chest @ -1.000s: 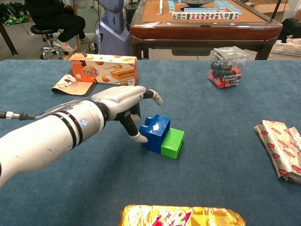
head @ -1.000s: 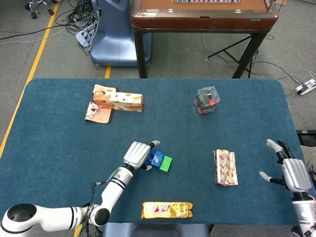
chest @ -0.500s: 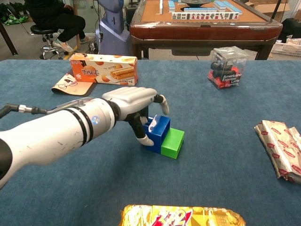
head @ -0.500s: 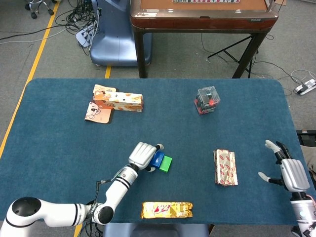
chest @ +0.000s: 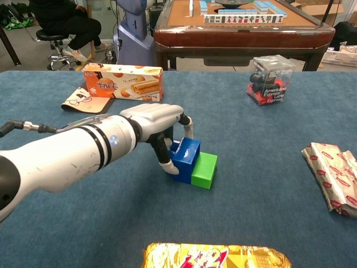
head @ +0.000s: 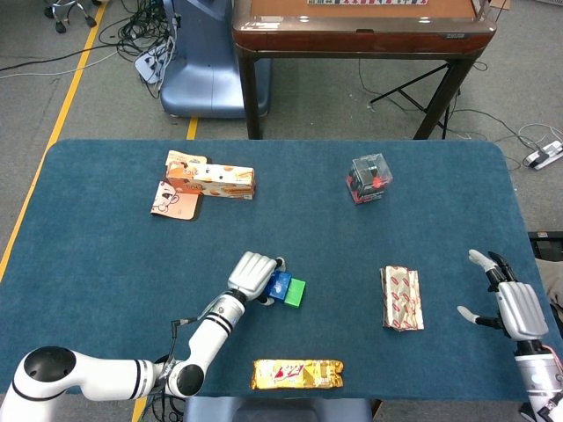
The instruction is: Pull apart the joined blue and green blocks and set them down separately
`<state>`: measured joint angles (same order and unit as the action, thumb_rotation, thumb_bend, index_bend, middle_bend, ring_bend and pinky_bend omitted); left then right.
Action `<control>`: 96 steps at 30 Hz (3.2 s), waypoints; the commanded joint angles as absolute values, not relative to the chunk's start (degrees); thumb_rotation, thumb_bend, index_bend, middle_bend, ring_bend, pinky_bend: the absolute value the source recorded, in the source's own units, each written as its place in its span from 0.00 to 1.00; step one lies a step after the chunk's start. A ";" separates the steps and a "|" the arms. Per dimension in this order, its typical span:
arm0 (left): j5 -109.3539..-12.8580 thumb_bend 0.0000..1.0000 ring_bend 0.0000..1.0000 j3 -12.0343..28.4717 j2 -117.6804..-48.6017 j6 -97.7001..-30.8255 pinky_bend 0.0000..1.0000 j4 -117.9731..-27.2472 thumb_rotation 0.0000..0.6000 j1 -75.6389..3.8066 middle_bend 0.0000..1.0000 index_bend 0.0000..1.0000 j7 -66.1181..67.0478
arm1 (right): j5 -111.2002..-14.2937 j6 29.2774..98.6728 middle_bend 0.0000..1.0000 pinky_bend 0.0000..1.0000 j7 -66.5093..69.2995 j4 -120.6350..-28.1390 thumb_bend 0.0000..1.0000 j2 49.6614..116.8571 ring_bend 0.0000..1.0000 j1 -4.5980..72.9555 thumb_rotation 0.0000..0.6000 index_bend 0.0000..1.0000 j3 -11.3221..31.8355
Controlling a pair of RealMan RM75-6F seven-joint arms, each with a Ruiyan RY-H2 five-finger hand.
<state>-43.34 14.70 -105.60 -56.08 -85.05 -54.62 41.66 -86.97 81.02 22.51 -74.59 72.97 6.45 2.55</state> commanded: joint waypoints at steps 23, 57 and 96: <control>-42.73 0.00 0.94 16.74 -103.00 -60.61 1.00 -89.25 1.00 -50.95 1.00 0.67 29.69 | -88.71 81.73 0.36 0.59 21.51 -80.36 0.00 71.15 0.41 9.64 1.00 0.20 5.01; -35.94 0.00 0.96 26.43 -100.86 -74.02 1.00 -102.88 1.00 -46.78 1.00 0.69 23.02 | -54.72 46.61 1.00 1.00 4.10 -108.89 0.00 66.04 1.00 37.99 1.00 0.15 19.51; -42.83 0.00 0.96 24.09 -102.95 -77.83 1.00 -101.93 1.00 -46.67 1.00 0.70 25.39 | -46.73 40.66 1.00 1.00 11.40 -98.26 0.00 78.28 1.00 47.15 1.00 0.11 19.74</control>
